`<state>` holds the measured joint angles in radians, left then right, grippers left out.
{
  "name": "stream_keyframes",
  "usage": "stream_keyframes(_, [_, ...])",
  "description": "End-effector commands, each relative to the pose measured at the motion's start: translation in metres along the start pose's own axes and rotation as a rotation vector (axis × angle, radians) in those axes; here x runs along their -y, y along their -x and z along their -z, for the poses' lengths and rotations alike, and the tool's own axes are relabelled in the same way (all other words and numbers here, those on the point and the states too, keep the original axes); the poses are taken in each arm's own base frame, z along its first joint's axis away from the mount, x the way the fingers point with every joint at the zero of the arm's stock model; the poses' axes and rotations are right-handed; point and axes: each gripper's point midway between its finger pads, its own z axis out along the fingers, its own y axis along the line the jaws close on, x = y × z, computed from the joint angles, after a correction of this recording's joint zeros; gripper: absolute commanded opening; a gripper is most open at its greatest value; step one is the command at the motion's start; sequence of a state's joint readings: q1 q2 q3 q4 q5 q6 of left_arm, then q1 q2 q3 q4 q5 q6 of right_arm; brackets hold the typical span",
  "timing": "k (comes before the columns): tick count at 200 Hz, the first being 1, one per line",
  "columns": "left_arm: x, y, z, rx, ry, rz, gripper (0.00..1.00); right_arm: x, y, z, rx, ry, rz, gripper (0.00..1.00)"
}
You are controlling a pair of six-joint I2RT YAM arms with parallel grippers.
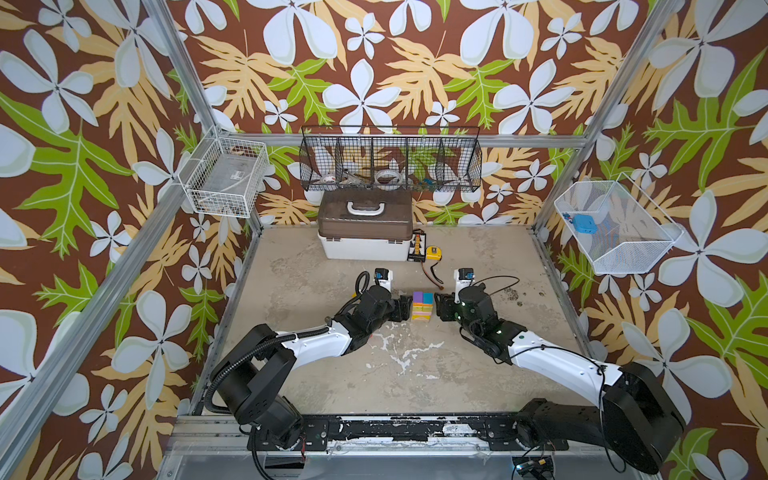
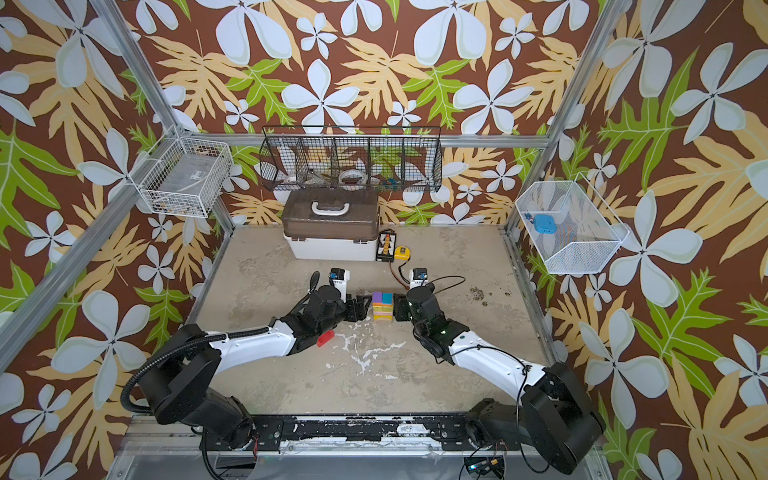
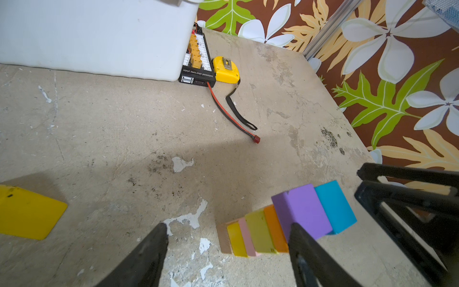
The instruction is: Build the wood block tower
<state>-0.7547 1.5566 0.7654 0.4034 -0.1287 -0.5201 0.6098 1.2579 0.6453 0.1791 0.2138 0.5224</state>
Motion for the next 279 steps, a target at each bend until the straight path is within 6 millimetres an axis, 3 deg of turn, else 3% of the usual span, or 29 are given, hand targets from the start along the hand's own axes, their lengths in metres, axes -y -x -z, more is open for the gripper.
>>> stream_keyframes(1, [0.006, 0.007, 0.001, 0.023, -0.028, -0.002, 0.78, 0.003, 0.003, 0.002, 0.011, -0.018, -0.002, 0.59])
stream_keyframes(39, [-0.003, 0.020, 0.017, 0.072, 0.029, -0.029, 0.78, 0.004, 0.014, 0.012, 0.034, -0.029, -0.001, 0.61])
stream_keyframes(80, [-0.042, 0.050, 0.077, 0.256, 0.214, -0.029, 0.81, -0.009, 0.043, 0.048, 0.116, 0.014, 0.019, 0.64])
stream_keyframes(102, [-0.067, 0.051, 0.110, 0.349, 0.264, -0.013, 0.86, -0.040, 0.056, 0.075, 0.181, 0.084, 0.069, 0.65])
stream_keyframes(121, [-0.102, 0.047, 0.132, 0.414, 0.345, -0.003, 0.89, -0.084, 0.054, 0.091, 0.189, 0.176, 0.136, 0.65])
stream_keyframes(154, [-0.175, 0.039, 0.171, 0.505, 0.552, 0.064, 0.91, -0.172, 0.014, 0.092, 0.118, 0.247, 0.331, 0.66])
stream_keyframes(179, [-0.200, 0.030, 0.190, 0.573, 0.588, 0.125, 0.92, -0.207, -0.023, 0.064, 0.022, 0.258, 0.418, 0.67])
stream_keyframes(213, [-0.209, 0.012, 0.197, 0.647, 0.543, 0.173, 0.93, -0.224, -0.069, 0.027, -0.094, 0.257, 0.475, 0.68])
stream_keyframes(246, [-0.208, 0.013, 0.198, 0.660, 0.528, 0.173, 0.93, -0.234, -0.104, 0.000, -0.199, 0.272, 0.513, 0.67])
stream_keyframes(279, [-0.207, 0.011, 0.197, 0.655, 0.515, 0.171, 0.93, -0.226, -0.128, -0.023, -0.268, 0.273, 0.503, 0.65])
